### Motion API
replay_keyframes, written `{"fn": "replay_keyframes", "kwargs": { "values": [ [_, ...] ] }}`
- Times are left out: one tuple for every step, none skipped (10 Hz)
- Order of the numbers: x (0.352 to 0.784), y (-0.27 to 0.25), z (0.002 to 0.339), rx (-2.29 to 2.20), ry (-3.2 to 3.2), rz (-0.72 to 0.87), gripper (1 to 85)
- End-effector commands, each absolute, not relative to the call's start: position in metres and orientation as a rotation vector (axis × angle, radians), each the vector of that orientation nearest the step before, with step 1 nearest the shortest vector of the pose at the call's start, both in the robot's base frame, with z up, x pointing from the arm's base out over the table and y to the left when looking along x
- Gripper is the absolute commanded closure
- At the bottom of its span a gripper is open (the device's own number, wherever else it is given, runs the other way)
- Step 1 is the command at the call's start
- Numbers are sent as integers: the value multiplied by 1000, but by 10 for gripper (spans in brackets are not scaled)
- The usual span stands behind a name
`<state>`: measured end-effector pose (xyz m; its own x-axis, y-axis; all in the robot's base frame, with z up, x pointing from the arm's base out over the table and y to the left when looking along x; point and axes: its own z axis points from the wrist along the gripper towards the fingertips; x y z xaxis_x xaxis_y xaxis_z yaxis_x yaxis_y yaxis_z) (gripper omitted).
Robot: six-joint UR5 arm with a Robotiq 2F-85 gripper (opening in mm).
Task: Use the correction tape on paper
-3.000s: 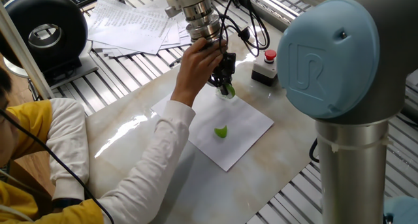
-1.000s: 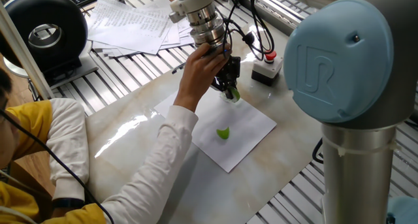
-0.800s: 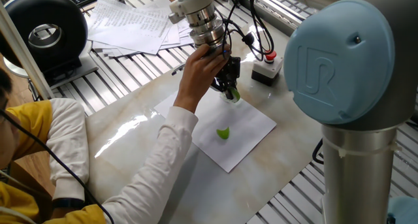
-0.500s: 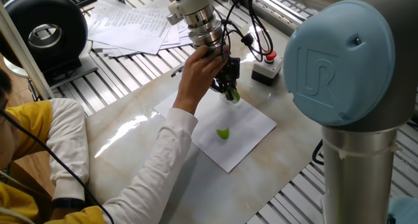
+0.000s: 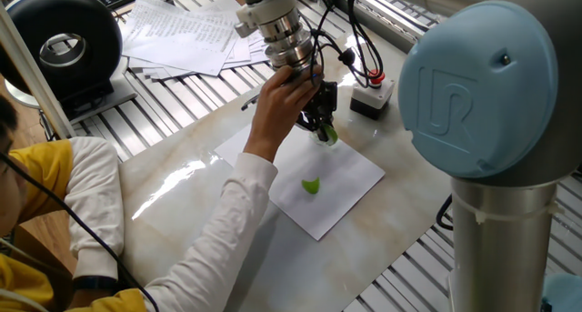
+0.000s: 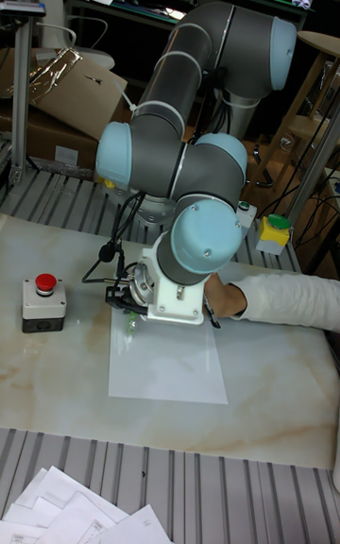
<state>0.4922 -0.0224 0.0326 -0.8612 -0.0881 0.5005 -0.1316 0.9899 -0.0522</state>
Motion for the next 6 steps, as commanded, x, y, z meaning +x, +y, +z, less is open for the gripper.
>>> {"fn": "replay_keyframes", "kwargs": {
  "values": [
    [499,-26,34,176,-2628,115,847],
    [505,-27,36,186,-2632,123,847],
    [511,-27,38,190,-2640,132,847],
    [522,-31,38,218,-2651,168,847],
    [531,-36,36,247,-2667,202,847],
    [534,-28,34,240,-2672,177,847]
  ]
}}
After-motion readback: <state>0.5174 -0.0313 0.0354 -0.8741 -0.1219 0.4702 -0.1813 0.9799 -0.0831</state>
